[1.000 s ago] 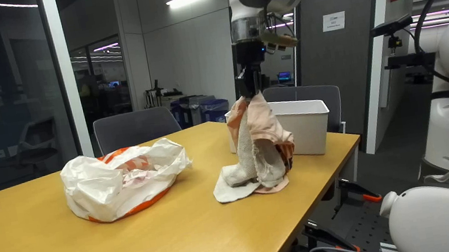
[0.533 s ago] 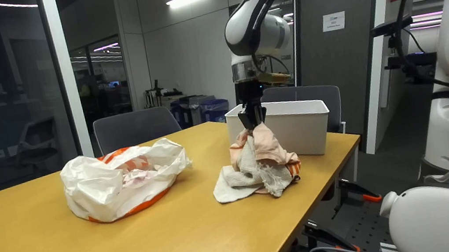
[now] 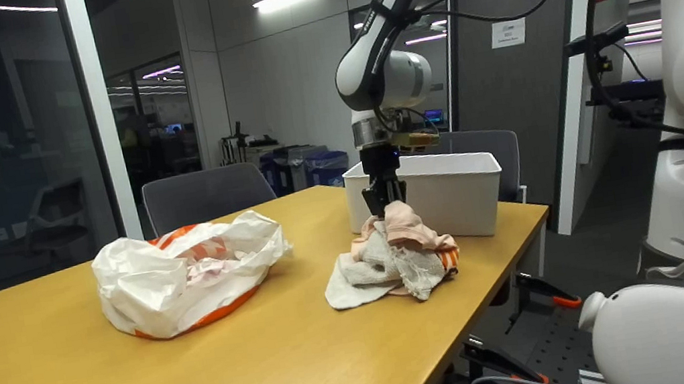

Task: Remove the shirts in the basket and put them inside the bag

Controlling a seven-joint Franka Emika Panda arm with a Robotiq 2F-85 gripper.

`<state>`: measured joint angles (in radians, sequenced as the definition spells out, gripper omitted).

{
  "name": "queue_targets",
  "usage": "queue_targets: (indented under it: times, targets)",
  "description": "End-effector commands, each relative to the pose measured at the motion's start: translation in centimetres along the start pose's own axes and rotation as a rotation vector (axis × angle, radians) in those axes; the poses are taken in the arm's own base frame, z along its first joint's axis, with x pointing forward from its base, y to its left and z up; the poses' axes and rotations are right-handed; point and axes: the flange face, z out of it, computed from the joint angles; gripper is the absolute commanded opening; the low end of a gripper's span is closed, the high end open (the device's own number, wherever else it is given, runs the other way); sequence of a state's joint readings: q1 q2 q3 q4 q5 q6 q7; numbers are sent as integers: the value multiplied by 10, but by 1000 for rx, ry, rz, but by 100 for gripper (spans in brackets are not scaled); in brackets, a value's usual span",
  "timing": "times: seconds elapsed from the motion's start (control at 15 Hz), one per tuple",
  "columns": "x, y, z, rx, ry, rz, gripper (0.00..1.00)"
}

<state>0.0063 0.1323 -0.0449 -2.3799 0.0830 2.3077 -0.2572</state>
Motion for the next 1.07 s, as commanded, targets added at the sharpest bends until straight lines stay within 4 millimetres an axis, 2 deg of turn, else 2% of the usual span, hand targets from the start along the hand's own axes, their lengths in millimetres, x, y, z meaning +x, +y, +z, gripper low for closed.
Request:
queue_targets:
  times: [0.0,0.13,0.4,0.47,0.67,0.73,0.93,1.0]
  targets:
    - [0,0,-1,0,1,0,60]
    - [0,1,-6,44,-2,38,67]
    - [-12,-12,-20,146,-3,99,97]
    - [-15,-16,-24,175,-8,100,100]
    - [-23,-26,-34,204,32,107,100]
    - [-25,-27,-30,219,44,107,100]
    - [-29,-22,-7,240,106,90,100]
    - [-30,-17,7,204,160,71,100]
